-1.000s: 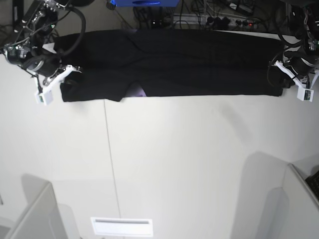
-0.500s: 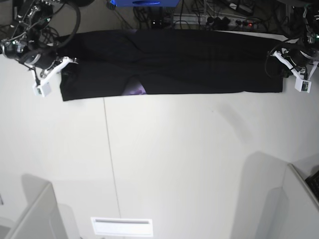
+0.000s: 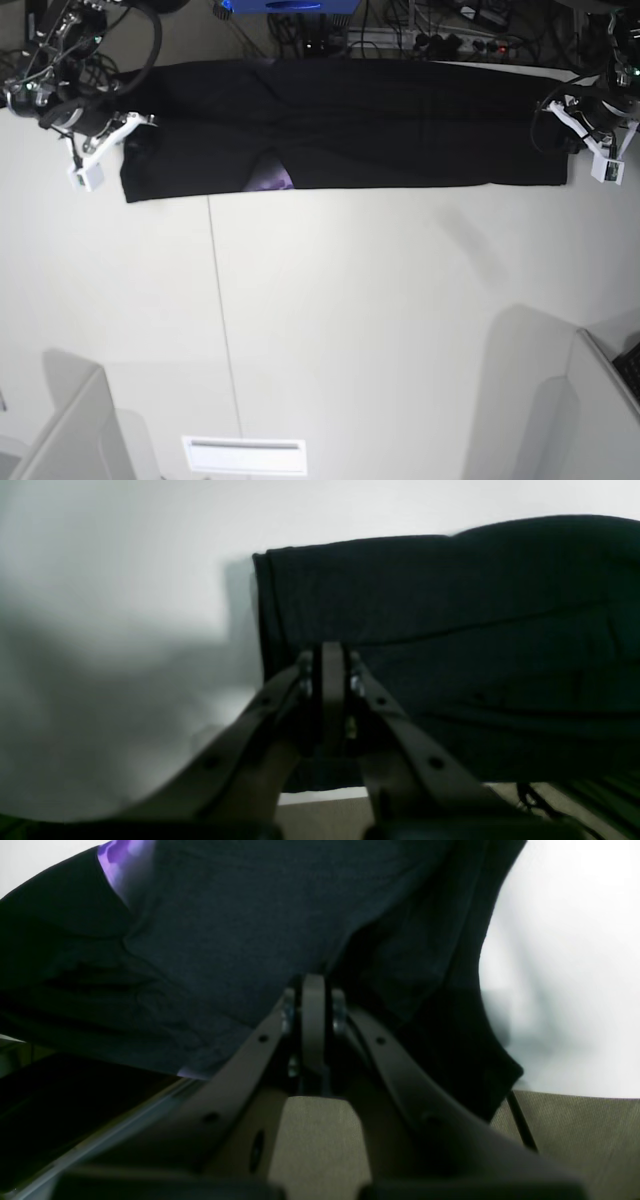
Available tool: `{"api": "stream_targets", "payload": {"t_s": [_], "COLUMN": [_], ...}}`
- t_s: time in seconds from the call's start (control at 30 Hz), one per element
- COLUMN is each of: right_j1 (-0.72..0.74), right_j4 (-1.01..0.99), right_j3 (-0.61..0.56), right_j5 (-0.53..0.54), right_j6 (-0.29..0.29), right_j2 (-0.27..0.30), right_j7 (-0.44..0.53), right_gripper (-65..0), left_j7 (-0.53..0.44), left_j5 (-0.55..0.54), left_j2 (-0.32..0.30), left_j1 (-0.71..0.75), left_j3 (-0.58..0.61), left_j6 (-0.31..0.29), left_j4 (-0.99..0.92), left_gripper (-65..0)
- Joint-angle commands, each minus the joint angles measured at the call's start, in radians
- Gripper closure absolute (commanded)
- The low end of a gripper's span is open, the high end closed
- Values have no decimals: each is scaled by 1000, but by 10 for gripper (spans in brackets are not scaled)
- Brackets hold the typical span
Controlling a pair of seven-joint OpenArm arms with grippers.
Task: Fold the T-shirt properly
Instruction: 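Lay the folded hem down and open both grippers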
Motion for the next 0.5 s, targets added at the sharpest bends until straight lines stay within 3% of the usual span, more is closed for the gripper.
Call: {"api": "stream_targets", "payload": {"t_s": [0.0,0.07,0.13,0.27,0.37,0.47], "right_j1": [4,4,4,4,2,-10], "right_j4": [14,14,14,14,13,14], "right_j3": [5,5,5,5,6,6], "right_j5": [7,7,7,7,7,9], "right_j6": [-2,-2,-2,-2,-2,-2], "right_j2": [13,13,13,12,12,13], "right_j7": [11,11,11,11,38,70], "right_gripper": [0,-6,-200,-471,-471,-435], "left_j7": [-17,-17,-17,-17,-20,-21], "left_j5": [-4,-2,25,140,168,166], "left_j2": [-15,-15,-13,-6,10,14], "left_j1": [2,4,4,-2,-4,-4], "left_j3": [-10,-12,-12,-10,-13,-13], "left_j6": [2,2,2,-3,-3,-3], "left_j4": [11,11,11,11,11,17], "left_gripper": [0,0,-38,-293,-467,-545]}}
